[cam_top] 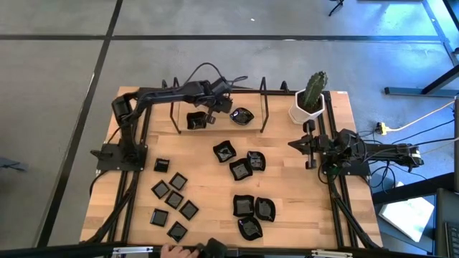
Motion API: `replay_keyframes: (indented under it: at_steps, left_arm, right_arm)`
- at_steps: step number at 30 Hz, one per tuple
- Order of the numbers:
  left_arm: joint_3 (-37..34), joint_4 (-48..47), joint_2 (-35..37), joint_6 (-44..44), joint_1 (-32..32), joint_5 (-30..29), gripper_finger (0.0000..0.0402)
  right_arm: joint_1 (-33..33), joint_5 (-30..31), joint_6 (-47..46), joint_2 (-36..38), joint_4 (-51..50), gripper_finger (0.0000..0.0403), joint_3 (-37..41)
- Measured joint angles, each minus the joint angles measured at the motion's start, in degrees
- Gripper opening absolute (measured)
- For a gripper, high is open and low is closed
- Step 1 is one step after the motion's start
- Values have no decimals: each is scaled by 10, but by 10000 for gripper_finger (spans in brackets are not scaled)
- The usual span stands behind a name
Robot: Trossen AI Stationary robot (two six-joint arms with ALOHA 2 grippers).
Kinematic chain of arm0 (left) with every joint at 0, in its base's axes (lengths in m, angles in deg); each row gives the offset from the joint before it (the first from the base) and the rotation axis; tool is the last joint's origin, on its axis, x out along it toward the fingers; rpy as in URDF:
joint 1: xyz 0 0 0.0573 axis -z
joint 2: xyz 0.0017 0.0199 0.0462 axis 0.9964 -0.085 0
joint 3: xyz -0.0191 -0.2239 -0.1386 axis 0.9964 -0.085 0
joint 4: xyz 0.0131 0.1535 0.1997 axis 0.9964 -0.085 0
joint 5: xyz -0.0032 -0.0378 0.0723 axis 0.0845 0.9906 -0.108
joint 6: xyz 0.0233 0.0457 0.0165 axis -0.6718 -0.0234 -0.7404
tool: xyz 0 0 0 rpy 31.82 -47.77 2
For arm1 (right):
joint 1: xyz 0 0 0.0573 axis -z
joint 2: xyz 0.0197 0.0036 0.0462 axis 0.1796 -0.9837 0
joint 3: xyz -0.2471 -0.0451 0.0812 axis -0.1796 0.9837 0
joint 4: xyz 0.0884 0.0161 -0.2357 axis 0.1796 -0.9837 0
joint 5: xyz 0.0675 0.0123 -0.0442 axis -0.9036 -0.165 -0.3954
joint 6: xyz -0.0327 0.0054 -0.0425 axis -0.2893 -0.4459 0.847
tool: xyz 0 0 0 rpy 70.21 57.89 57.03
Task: Pick & Place Mini shaped plates
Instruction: Stack the square plate on top of the square plate on the shelf
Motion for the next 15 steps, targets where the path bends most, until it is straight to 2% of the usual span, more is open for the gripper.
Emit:
replay_keyframes:
  at_steps: [7,15]
  left_arm:
    - [0,-32,10,3,-28,-9,3]
    - [0,-49,10,24,-46,20,3]
  right_arm:
    - [0,0,0,0,-2,6,0]
    - [0,0,0,0,-1,6,0]
